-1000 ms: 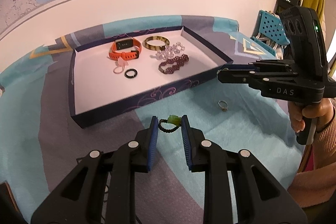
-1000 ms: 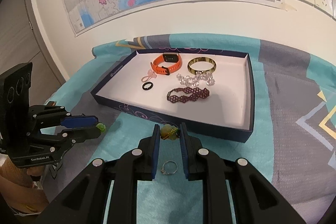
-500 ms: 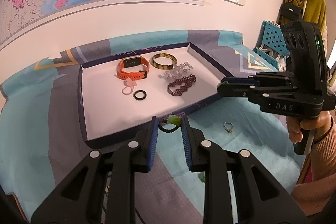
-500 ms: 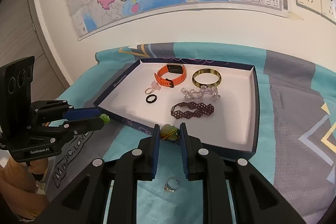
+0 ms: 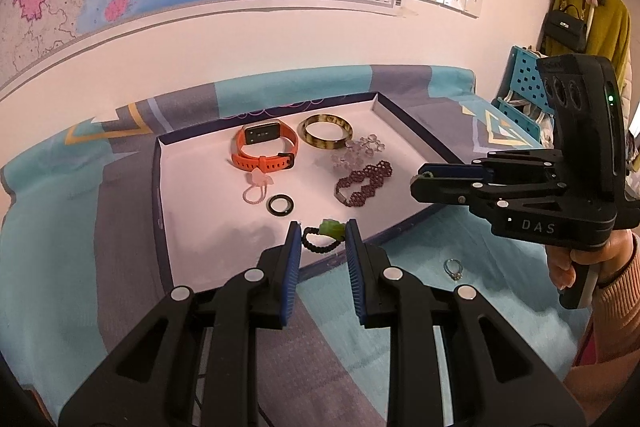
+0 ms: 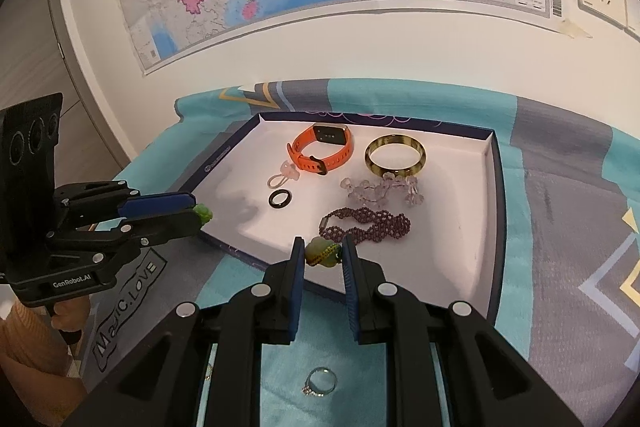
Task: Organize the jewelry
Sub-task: 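Carry the hair tie with the left tool into the box while the right tool carries the yellow ring in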
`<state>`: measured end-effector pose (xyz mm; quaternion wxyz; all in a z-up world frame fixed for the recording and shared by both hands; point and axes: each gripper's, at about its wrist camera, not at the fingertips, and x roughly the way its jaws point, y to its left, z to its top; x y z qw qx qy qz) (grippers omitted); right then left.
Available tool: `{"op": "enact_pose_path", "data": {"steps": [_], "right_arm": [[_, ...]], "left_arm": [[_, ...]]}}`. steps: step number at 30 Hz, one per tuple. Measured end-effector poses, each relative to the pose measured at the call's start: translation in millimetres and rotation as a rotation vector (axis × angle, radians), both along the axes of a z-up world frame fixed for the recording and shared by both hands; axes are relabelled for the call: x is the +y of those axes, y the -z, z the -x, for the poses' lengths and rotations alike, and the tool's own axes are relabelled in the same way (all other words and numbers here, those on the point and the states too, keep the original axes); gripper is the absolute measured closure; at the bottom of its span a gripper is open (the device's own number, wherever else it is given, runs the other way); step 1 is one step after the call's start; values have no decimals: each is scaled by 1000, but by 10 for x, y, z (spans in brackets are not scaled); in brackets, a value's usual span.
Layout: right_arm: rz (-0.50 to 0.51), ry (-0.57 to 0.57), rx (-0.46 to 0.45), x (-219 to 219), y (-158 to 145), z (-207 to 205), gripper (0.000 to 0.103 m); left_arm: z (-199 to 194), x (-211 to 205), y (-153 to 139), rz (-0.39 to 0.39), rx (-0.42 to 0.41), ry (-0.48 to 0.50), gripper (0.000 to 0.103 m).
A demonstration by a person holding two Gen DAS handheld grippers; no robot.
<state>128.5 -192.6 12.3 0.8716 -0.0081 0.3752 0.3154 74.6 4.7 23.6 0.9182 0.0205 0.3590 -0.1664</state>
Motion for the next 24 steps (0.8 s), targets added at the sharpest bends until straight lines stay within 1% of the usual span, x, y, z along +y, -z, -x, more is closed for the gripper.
{"op": "enact_pose_path", "data": {"steps": [7,16,24], "right_arm": [[2,5,16,41,36,-124,86],[-13,5,57,62,125,-271,86],[-2,8,73,96,193,-367,86]], "left_arm": [[-121,2,32,4,12,-7,80],[-257,-10,94,-6,30,-24,80],[-380,-9,177,-9,62,-36,80]]}}
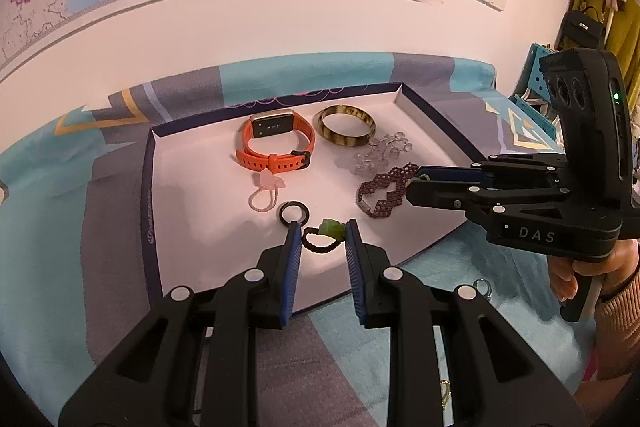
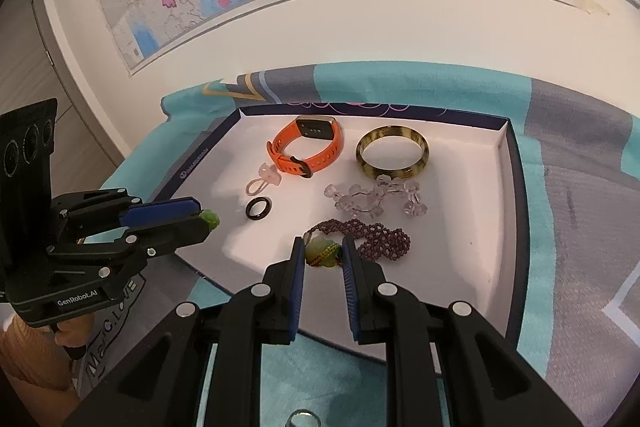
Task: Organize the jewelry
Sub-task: 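Carry the hair tie with the left tool into the box while the right tool carries the yellow ring in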
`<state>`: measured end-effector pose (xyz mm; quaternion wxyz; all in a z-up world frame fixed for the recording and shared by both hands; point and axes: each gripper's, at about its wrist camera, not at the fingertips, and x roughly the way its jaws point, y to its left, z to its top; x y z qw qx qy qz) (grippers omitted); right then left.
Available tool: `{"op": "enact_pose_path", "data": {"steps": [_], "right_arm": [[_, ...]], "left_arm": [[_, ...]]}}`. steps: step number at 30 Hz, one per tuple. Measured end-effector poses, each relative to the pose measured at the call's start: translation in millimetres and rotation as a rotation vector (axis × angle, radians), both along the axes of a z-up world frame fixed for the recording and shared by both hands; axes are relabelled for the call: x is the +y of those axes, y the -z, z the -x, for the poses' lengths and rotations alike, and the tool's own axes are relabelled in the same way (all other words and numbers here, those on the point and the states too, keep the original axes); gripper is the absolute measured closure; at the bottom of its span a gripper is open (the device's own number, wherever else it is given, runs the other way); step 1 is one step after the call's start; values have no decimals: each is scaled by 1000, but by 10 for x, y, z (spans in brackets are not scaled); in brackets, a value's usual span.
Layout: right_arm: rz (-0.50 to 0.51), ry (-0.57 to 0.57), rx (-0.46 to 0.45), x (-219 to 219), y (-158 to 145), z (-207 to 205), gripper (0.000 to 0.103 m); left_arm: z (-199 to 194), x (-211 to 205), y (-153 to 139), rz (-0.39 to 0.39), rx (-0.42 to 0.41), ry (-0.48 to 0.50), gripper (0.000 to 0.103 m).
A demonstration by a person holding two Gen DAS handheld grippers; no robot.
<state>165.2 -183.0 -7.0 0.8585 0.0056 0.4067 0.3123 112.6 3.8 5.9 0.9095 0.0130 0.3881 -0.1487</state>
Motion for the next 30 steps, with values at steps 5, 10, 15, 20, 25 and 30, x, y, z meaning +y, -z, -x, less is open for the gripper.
{"op": "enact_pose_path", "data": {"steps": [5,10,15,20,25,30], "right_arm": [[3,1,9,17,32,-42,86],[8,5,21,20,82,-70,86],[12,6,26,32,105,-87,86],[13,8,26,54,101,-103,86],[15,6,25,66,102,-112,86],[13,10,23,62,104,-111,86]], "left_arm": [[-54,-4,49,-5,13,-6,80],[-108,-14,96,-12,26,-12,80],[-148,-13,129,-19,37,-19,80],[-174,-17,134,-21,40,-20,80],[-188,-37,139,-27,41,-18,80],[-203,-42,143,-29,41,-20,80]]}}
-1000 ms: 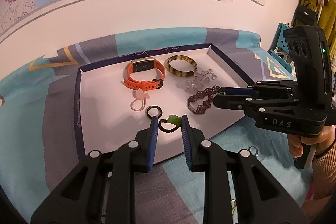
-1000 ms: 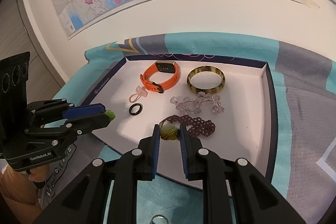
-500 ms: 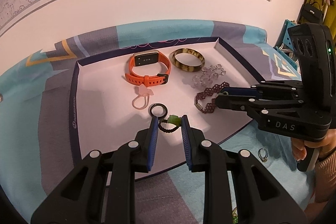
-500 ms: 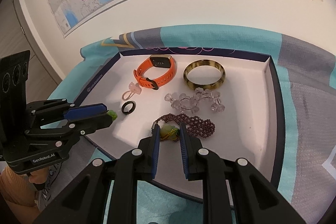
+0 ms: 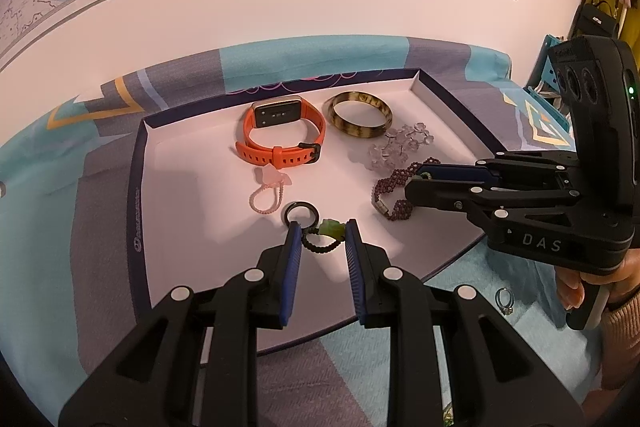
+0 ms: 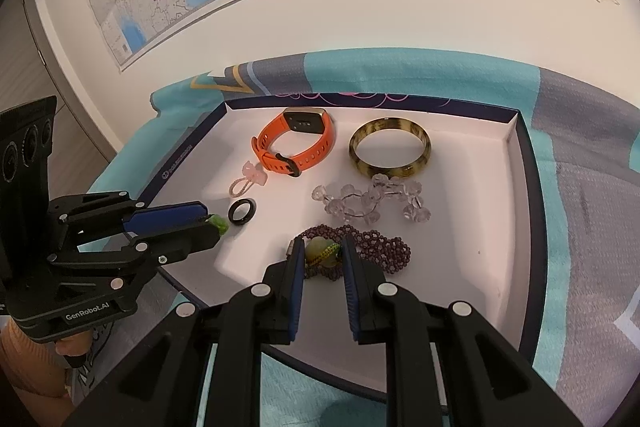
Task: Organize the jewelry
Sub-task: 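Carry the hair tie with the left tool into the box while the right tool carries the yellow ring in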
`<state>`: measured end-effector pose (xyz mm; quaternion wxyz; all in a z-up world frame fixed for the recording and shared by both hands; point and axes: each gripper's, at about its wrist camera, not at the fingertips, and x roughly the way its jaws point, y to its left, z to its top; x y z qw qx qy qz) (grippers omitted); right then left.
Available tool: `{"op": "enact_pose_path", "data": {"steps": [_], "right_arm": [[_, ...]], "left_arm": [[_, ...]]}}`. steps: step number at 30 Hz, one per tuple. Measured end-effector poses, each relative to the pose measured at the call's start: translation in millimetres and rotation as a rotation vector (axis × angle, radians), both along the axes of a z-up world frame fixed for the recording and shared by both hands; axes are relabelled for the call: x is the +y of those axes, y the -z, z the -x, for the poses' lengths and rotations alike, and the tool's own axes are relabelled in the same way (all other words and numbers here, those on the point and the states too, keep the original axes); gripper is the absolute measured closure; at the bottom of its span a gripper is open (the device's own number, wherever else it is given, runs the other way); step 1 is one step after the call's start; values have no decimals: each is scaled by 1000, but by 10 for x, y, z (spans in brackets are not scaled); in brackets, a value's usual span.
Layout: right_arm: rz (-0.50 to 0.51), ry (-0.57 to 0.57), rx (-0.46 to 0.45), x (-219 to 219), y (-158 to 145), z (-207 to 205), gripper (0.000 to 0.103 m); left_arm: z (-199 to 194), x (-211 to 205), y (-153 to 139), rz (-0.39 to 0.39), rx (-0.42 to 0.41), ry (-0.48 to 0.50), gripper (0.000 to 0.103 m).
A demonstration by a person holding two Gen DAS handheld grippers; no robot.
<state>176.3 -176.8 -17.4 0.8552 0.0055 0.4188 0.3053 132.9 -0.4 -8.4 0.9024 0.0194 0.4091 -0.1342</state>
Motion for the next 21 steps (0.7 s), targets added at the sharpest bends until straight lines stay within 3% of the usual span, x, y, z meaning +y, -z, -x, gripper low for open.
{"op": "enact_pose_path", "data": {"steps": [21], "right_arm": [[3,13,-1,-6,0,-88,86]], "left_arm": [[-61,-8,23,-8,4,-7,80]]}}
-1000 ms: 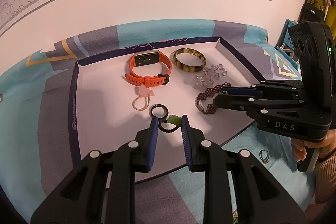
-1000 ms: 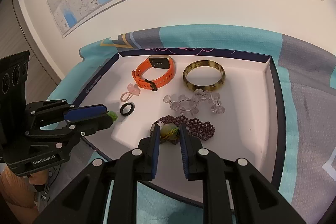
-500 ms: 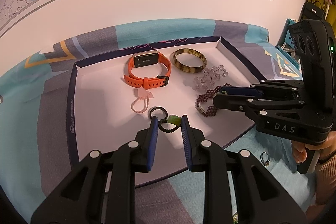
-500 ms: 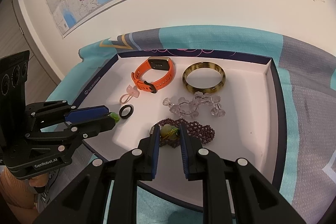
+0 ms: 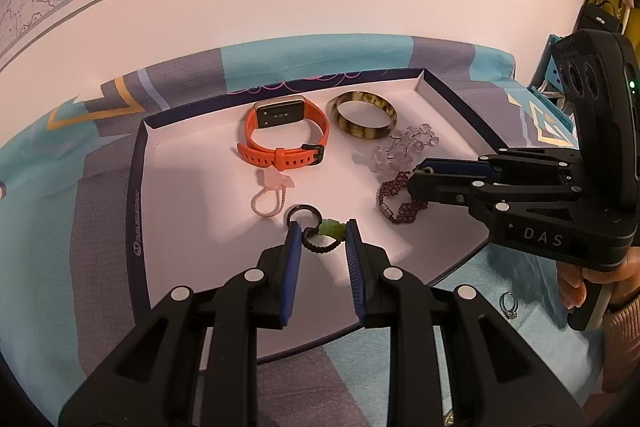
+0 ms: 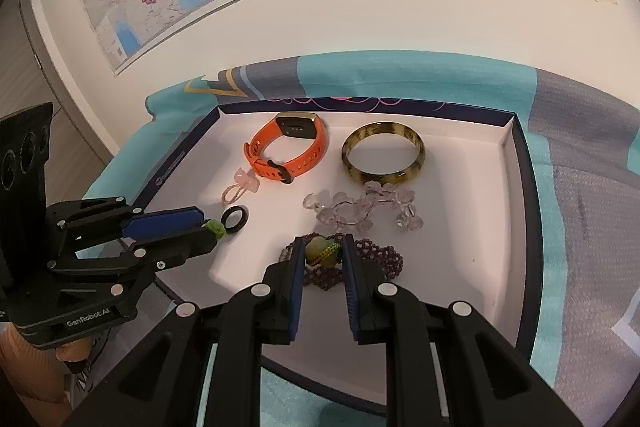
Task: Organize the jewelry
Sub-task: 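Carry the hair tie with the left tool into the box while the right tool carries the yellow ring in, then open the left tool releasing the hair tie while the right tool releases the yellow ring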
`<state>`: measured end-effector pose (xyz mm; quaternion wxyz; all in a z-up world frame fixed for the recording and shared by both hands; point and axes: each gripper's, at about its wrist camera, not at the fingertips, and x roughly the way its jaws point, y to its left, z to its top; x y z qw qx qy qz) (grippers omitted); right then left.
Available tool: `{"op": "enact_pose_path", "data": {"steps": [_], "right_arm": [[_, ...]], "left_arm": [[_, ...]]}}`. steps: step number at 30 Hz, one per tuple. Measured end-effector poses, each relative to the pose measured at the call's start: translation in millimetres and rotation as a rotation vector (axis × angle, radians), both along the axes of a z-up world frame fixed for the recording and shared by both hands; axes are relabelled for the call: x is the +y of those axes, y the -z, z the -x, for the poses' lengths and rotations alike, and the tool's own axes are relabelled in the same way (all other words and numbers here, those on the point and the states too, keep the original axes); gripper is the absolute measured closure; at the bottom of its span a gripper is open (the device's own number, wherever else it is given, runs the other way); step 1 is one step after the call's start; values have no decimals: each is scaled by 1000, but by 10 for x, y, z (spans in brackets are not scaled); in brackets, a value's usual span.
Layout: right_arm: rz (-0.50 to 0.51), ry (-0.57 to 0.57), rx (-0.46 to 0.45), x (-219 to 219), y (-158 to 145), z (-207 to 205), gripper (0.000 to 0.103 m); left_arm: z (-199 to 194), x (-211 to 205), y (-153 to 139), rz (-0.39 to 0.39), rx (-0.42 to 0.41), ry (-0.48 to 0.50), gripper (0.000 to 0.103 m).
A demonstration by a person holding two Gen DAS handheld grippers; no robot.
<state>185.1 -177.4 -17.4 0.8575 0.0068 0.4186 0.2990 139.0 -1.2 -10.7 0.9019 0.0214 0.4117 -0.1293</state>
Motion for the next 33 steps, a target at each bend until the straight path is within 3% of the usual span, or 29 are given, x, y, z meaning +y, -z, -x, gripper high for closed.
{"op": "enact_pose_path", "data": {"steps": [20,24,33], "right_arm": [[8,21,9,-23,59,-20,85],[-2,31,10,-78,51,7,84],[-48,16,-43,-241,-171,279,75]], "left_arm": [[-46,-11,80,-6,26,0,79],[19,4,21,-10,0,-7,67],[405,126,-216,2,-88,-4,59]]}}
